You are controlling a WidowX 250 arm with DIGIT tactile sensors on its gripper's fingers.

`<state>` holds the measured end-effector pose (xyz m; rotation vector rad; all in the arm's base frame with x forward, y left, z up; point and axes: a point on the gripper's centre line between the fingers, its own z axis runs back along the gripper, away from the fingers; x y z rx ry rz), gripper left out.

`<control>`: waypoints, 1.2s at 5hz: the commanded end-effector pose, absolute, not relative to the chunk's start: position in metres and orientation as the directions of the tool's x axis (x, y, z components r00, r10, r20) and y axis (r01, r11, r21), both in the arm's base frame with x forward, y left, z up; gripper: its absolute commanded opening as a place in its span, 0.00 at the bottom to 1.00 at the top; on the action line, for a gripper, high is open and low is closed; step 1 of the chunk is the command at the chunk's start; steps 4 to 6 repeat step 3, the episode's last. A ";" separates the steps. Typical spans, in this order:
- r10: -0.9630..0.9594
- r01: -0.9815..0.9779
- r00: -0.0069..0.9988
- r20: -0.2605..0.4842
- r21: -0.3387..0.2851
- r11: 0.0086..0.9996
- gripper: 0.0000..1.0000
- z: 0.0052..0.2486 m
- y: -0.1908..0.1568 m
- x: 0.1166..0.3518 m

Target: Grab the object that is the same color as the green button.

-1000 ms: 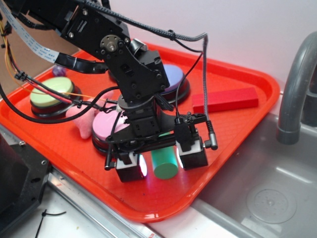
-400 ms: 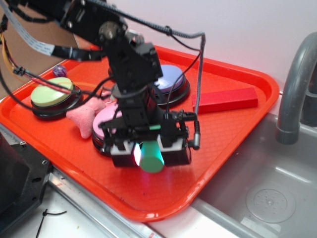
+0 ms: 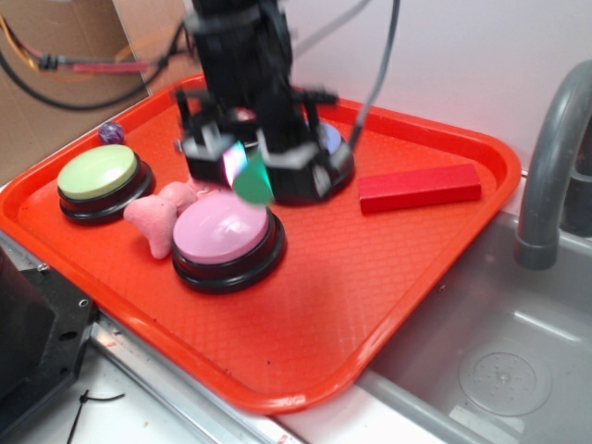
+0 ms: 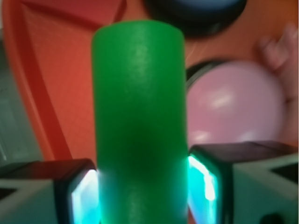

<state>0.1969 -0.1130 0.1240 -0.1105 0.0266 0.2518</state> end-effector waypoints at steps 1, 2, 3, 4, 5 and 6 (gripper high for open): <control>0.236 -0.224 0.962 0.136 -0.101 0.969 0.00 0.215 -0.088 0.209; 0.309 -0.286 0.938 0.155 -0.153 0.946 0.00 0.213 -0.077 0.205; 0.172 -0.167 0.983 0.058 -0.094 0.982 0.71 0.206 -0.074 0.220; 0.172 -0.167 0.983 0.058 -0.094 0.982 0.71 0.206 -0.074 0.220; 0.172 -0.167 0.983 0.058 -0.094 0.982 0.71 0.206 -0.074 0.220; 0.172 -0.167 0.983 0.058 -0.094 0.982 0.71 0.206 -0.074 0.220</control>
